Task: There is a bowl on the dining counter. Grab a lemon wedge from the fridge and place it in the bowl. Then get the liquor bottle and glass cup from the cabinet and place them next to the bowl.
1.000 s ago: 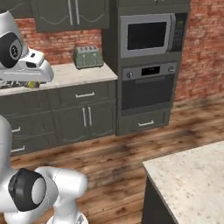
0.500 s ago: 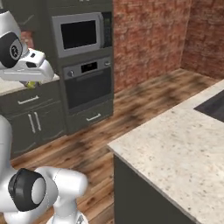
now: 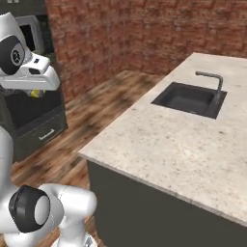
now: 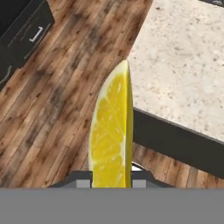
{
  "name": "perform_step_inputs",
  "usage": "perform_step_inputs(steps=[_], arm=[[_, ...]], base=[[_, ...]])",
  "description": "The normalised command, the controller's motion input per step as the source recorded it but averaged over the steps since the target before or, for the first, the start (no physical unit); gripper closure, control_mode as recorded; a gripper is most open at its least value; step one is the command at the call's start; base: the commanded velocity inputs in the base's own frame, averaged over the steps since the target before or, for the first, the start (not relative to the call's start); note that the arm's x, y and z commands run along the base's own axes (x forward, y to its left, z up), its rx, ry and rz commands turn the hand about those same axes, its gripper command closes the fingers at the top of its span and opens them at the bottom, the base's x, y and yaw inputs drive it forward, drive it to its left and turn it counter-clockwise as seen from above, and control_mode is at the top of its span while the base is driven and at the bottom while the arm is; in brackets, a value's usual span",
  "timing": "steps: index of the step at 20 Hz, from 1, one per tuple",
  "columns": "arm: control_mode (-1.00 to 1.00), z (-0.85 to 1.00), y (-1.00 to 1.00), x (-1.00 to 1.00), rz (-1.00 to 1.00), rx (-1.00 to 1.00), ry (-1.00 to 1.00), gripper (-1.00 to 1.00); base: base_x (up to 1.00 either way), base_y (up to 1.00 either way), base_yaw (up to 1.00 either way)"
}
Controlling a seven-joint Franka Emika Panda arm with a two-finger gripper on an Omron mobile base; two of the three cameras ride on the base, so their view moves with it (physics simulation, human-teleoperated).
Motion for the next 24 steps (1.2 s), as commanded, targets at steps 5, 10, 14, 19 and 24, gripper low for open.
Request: perform_step_inputs(steps=[5, 10, 14, 19, 24], arm=[[1.0, 0.0, 0.0, 0.0, 0.0, 0.0, 0.0, 1.0], [1.0, 0.0, 0.0, 0.0, 0.0, 0.0, 0.0, 1.0], [1.0, 0.0, 0.0, 0.0, 0.0, 0.0, 0.0, 1.0], [1.0, 0.0, 0.0, 0.0, 0.0, 0.0, 0.0, 1.0], [1.0, 0.0, 0.0, 0.0, 0.0, 0.0, 0.0, 1.0]], base=[[-0.31, -0.39, -0.55], [-0.23, -0.45, -0.53], [-0.13, -0.79, -0.35], [-0.11, -1.0, -0.25], [-0.03, -1.0, -0.21]])
